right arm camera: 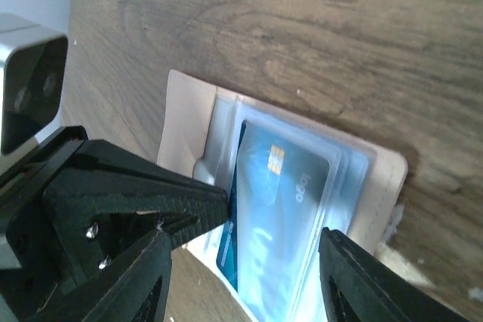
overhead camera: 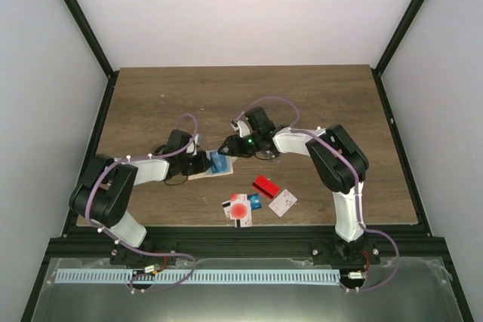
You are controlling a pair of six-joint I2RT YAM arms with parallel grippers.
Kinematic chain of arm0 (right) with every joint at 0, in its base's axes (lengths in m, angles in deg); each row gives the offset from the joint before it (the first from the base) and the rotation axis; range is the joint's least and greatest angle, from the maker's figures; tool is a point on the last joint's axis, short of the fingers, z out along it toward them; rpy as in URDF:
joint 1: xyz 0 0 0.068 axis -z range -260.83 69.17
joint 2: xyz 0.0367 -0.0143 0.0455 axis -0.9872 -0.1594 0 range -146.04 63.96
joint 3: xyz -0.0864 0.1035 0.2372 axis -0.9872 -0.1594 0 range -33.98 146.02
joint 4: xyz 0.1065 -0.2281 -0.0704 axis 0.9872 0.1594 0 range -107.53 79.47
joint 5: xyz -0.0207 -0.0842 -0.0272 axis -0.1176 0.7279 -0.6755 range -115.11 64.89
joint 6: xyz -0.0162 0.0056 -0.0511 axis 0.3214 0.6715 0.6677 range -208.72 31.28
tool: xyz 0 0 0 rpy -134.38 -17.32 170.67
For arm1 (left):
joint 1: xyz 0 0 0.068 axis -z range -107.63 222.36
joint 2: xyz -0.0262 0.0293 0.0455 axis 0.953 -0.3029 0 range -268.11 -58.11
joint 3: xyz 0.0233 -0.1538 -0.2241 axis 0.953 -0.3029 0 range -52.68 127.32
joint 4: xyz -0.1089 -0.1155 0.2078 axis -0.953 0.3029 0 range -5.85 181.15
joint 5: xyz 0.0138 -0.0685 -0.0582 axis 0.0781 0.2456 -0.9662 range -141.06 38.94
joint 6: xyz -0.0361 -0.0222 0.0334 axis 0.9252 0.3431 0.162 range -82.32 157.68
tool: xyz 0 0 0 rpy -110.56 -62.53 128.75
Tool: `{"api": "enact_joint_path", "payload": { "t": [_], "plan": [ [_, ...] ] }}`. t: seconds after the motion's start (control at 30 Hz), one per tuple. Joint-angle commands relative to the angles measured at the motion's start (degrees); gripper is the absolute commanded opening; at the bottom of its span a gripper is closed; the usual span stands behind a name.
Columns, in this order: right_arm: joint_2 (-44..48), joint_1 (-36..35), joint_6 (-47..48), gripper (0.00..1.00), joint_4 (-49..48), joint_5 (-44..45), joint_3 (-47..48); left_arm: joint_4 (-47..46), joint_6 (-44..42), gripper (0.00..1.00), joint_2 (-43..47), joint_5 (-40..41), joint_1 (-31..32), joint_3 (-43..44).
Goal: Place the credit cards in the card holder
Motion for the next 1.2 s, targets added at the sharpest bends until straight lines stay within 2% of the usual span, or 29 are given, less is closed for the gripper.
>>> {"api": "enact_joint_path", "payload": {
  "t": [0.0, 0.27, 0.7, 0.9, 1.17],
  "plan": [
    [-2.1, 0.1, 1.2, 0.56, 1.6, 1.0, 3.3, 3.8, -1.0, 0.04, -1.3, 2.4, -0.1, -1.3],
    [-4.6, 0.1, 1.1, 0.55, 2.4, 2.4, 4.6, 2.2, -0.4, 0.04, -1.5, 2.0, 0.0, -3.2],
    [-6.9, -2.5, -0.4, 0.55, 4.0, 0.0, 6.3, -1.0, 0.0, 0.04, -3.1, 1.0, -0.1, -5.7],
    [-6.6, -2.6, -0.7, 0.52, 4.0, -1.3, 6.6, -1.3, 0.0, 0.04, -3.0, 0.7, 0.0, -6.0],
    [-3.1, -2.7, 1.4, 0.45, 8.0, 3.5, 7.5, -0.7, -0.4, 0.04, -2.3, 1.0, 0.0, -5.8]
  ]
}}
